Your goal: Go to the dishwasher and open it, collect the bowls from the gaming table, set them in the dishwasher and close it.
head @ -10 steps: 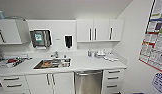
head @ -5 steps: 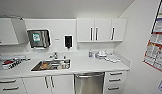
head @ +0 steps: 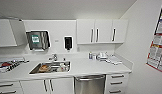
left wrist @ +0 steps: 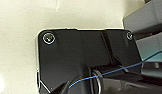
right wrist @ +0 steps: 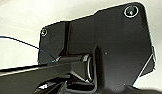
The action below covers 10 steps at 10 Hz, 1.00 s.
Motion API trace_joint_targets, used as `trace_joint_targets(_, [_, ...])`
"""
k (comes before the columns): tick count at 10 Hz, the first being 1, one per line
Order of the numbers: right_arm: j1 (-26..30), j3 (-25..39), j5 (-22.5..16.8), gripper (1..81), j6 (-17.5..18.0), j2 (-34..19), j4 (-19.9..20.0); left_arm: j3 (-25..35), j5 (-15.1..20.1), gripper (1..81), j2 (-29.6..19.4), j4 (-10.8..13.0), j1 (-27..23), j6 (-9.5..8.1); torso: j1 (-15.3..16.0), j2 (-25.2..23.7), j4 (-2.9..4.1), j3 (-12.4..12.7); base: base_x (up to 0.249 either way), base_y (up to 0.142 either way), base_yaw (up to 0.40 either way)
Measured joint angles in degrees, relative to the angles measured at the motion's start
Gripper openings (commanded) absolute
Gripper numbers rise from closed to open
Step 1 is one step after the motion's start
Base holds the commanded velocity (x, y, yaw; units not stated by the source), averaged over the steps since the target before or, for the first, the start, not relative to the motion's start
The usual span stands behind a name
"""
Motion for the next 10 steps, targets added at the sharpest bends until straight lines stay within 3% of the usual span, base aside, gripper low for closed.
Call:
trace_joint_targets(3, [2.0, 0.0, 0.9, 81.1, 0.0, 0.1, 0.0, 0.0, -0.8, 81.1, 0.0, 0.0, -2.1, 0.00, 0.1, 0.0, 0.00, 0.0, 0.136, 0.000, 0.000])
trace_joint_targets(10, [1.4, 0.0, 0.4, 81.1, 0.0, 0.1, 0.0, 0.0, -0.4, 81.1, 0.0, 0.0, -1.3, 0.00, 0.1, 0.0, 0.00, 0.0, 0.136, 0.000, 0.000])
